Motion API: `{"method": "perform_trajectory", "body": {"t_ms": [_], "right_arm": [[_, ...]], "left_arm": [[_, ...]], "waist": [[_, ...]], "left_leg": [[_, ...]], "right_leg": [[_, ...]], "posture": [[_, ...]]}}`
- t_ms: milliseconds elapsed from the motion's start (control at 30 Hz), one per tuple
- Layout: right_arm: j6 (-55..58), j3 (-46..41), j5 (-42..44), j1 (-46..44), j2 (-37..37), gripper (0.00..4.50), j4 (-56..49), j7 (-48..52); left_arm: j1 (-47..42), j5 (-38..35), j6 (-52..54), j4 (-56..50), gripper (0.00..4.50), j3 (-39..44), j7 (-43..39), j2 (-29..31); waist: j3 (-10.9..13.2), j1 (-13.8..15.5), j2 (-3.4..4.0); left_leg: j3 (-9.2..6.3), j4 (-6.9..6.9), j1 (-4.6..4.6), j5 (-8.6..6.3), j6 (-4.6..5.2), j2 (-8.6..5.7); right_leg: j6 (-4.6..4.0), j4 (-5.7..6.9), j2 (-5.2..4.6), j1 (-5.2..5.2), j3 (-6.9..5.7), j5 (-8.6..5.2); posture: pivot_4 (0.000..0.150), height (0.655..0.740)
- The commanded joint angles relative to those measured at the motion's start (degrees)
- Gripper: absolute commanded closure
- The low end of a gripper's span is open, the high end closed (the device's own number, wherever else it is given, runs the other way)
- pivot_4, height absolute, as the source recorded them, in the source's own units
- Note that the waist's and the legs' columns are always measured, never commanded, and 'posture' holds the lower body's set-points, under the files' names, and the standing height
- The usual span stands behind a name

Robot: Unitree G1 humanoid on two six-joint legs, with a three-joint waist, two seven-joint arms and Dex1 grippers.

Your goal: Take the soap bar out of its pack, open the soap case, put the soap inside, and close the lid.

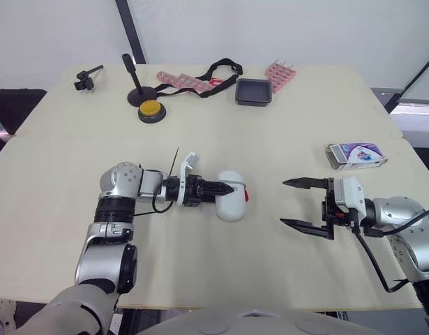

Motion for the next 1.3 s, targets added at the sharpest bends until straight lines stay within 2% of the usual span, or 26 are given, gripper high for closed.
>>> {"method": "perform_trajectory", "body": {"t_ms": [33, 100, 167, 333, 500, 667, 733, 833, 900, 1067, 1300], "right_arm": [[-0.4, -0.6, 1.0, -0.4, -0.1, 0.03, -0.7, 0.2], [-0.4, -0.7, 1.0, -0.4, -0.1, 0.03, -0.7, 0.2], [0.1, -0.3, 0.8, -0.8, -0.1, 0.00, -0.6, 0.1], [0.4, 0.1, 0.4, -1.9, 0.0, 0.00, 0.3, 0.1], [0.4, 0.4, 0.2, -2.4, -0.1, 0.00, 0.8, 0.2], [0.7, -0.7, 0.7, -2.7, -0.8, 0.00, 1.9, 0.2], [0.9, -1.2, 0.9, -2.6, -1.0, 0.00, 2.2, 0.1], [1.0, -1.8, 1.0, -2.5, -0.6, 0.00, 2.3, -0.8], [0.4, -2.2, 0.4, -2.2, 0.4, 0.00, 2.5, -2.6], [-0.6, -3.0, -2.2, -0.3, 5.6, 0.00, 4.3, -11.3], [-1.2, -3.1, -2.8, 3.2, 9.4, 0.00, 3.0, -17.3]], "left_arm": [[2.1, 4.6, 0.5, -0.9, 2.58, -4.5, 2.5, 2.8], [2.1, 4.7, 0.5, -1.2, 2.58, -4.6, 2.3, 2.9], [1.5, 5.6, -2.4, -3.2, 1.56, -6.6, 0.2, 4.8], [0.3, 6.6, -7.5, -5.0, 0.01, -9.7, -4.3, 9.9], [0.3, 7.7, -12.6, -8.5, 0.01, -13.2, -9.3, 15.4], [2.9, 14.3, -32.3, -17.3, 0.01, -18.1, -22.6, 25.1], [4.7, 16.8, -40.7, -19.5, 0.01, -17.6, -26.5, 26.8], [8.3, 19.3, -51.8, -21.6, 0.01, -13.9, -27.3, 25.7], [11.7, 21.1, -58.1, -23.2, 0.01, -11.5, -24.9, 23.9], [21.1, 26.4, -70.2, -25.6, 0.01, -4.8, -13.0, 16.4], [31.3, 34.9, -78.8, -27.9, 0.01, -6.8, -7.8, 13.9]], "waist": [[0.0, -0.2, 0.00], [0.0, -0.4, 0.01], [0.0, -0.4, -0.01], [0.0, -0.9, 0.00], [0.0, -1.6, 0.00], [0.1, -1.7, 0.10], [0.2, -1.5, 0.11], [0.2, -0.7, 0.11], [0.3, -0.4, 0.08], [0.3, -0.6, 0.05], [0.3, -1.0, 0.03]], "left_leg": [[0.00, -0.04, 0.02, 0.00, 0.00, 0.00], [0.00, -0.13, 0.05, 0.00, 0.00, 0.00], [0.00, -0.16, 0.05, 0.01, -0.01, 0.00], [0.00, -0.22, 0.09, 0.03, -0.02, 0.01], [0.02, -0.44, 0.27, 0.24, -0.13, 0.02], [0.03, -0.77, 0.28, 0.31, -0.17, 0.03], [0.02, -0.79, 0.15, 0.30, -0.17, 0.03], [-0.03, -0.82, -0.05, 0.24, -0.12, -0.05], [-0.03, -0.81, -0.08, 0.22, -0.17, -0.15], [-0.03, -0.79, -0.07, 0.16, -0.24, -0.14], [-0.03, -0.75, -0.02, 0.09, -0.06, -0.10]], "right_leg": [[0.00, -0.02, 0.00, 0.01, 0.00, 0.00], [0.00, -0.11, 0.01, 0.04, 0.00, 0.00], [0.00, -0.15, 0.02, 0.05, -0.02, 0.00], [0.00, -0.19, -0.01, 0.07, -0.04, 0.00], [-0.02, -0.19, -0.08, 0.13, -0.01, 0.03], [-0.02, -0.41, -0.06, 0.12, -0.08, 0.03], [-0.01, -0.52, -0.05, 0.08, -0.12, 0.03], [0.17, -0.73, 0.01, 0.06, -0.28, 0.14], [0.26, -0.74, -0.04, 0.07, -0.27, 0.19], [0.30, -0.71, -0.04, 0.09, -0.27, 0.19], [0.26, -0.74, -0.08, 0.09, -0.21, 0.17]], "posture": [[0.150, 0.7291], [0.150, 0.7291], [0.150, 0.7291], [0.150, 0.7291], [0.150, 0.7291], [0.150, 0.7291], [0.150, 0.7291], [0.150, 0.7291], [0.150, 0.7291], [0.150, 0.7291], [0.150, 0.7291]]}}
